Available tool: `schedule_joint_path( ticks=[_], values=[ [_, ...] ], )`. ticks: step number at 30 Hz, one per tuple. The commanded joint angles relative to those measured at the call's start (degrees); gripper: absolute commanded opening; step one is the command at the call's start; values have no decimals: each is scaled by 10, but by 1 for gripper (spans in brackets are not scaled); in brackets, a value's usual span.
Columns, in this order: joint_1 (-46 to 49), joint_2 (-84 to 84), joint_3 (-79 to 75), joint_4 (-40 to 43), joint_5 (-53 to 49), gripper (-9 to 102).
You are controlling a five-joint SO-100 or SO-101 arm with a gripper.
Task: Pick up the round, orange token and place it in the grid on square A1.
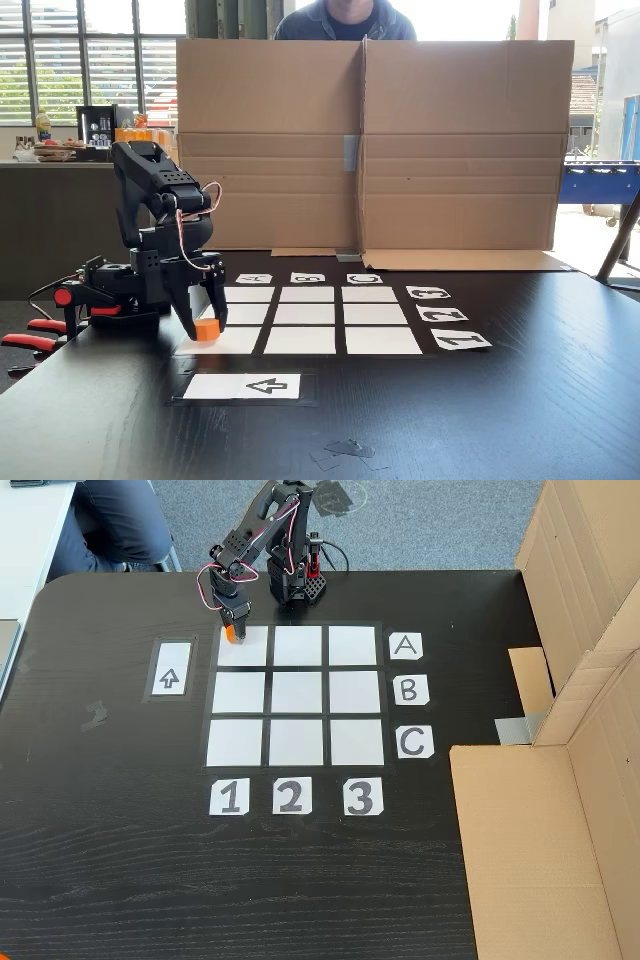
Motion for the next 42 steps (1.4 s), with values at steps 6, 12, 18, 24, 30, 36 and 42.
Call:
schedule_joint_path(
  ticks=[6,12,18,24,30,36,42],
  values=[
    [-21,-3,9,-11,-1,9],
    [-34,-3,27,-27,-1,9],
    [-34,1,30,-37,0,9],
    [-33,3,30,-42,2,12],
    [-29,2,30,-42,2,26],
    [-25,1,30,-51,2,33],
    [-8,13,21,-60,0,37]
  ],
)
